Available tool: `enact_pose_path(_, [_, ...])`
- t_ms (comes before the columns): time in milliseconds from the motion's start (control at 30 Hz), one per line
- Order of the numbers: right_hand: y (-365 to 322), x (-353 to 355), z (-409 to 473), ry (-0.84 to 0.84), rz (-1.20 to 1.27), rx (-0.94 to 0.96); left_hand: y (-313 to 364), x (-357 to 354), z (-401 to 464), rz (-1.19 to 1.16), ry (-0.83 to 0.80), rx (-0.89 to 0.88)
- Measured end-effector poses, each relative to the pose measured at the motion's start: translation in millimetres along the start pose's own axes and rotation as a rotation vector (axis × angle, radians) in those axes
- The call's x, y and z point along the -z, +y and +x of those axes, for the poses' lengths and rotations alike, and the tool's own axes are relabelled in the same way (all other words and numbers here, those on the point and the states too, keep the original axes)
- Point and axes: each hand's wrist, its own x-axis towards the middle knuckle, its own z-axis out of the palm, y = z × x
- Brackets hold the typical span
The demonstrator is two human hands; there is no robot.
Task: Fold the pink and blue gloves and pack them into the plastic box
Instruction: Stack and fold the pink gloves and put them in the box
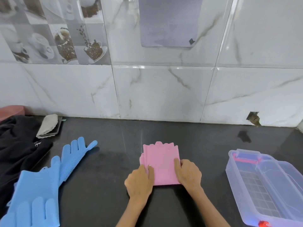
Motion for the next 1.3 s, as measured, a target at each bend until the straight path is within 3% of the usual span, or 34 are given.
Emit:
enact_pose_path(100, [1.2, -5.1, -8.6, 0.030, -0.007, 0.139, -2.5, 0.4, -2.5, 0.013, 0.022, -0.054])
enact_pose_path(200, [0.7, -5.6, -10.0, 0.045, -0.079, 0.214, 6.1, 6.6, -1.6, 0.029, -0.057, -0.036])
enact_pose_path(300, [-3.5, -4.9, -3.4, 0.018, -0.149, 0.182, 6.6, 2.5, 3.7, 0.154, -0.111, -0.012])
enact_pose_path(533, [-4.5, -5.6, -0.3, -0.009, -0.135, 0.086, 4.7, 1.6, 4.5, 0.138, -0.083, -0.048])
enact_pose_path(700, [11.8, 1.8, -8.3, -0.090, -0.110, 0.259, 5.3, -2.6, 7.6, 0.160, -0.053, -0.040])
enact_pose_path(900, [14.0, 7.7, -16.3, -0.100, -0.232, 0.335, 9.2, -0.5, 4.9, 0.117, -0.071, 0.047])
enact_pose_path(1033, [9.6, 3.0, -19.8, -0.092, -0.238, 0.182, 12.6, 12.5, -4.0, 0.082, 0.091, -0.033])
enact_pose_path(1167, [1.4, -1.9, -24.0, 0.046, -0.049, -0.035, 11.0, 9.6, 5.3, 0.002, -0.069, 0.073])
enact_pose_path(1300, [-9.8, -4.1, -21.0, 0.028, -0.195, -0.109, 5.9, 3.6, 16.4, 0.066, -0.065, -0.019])
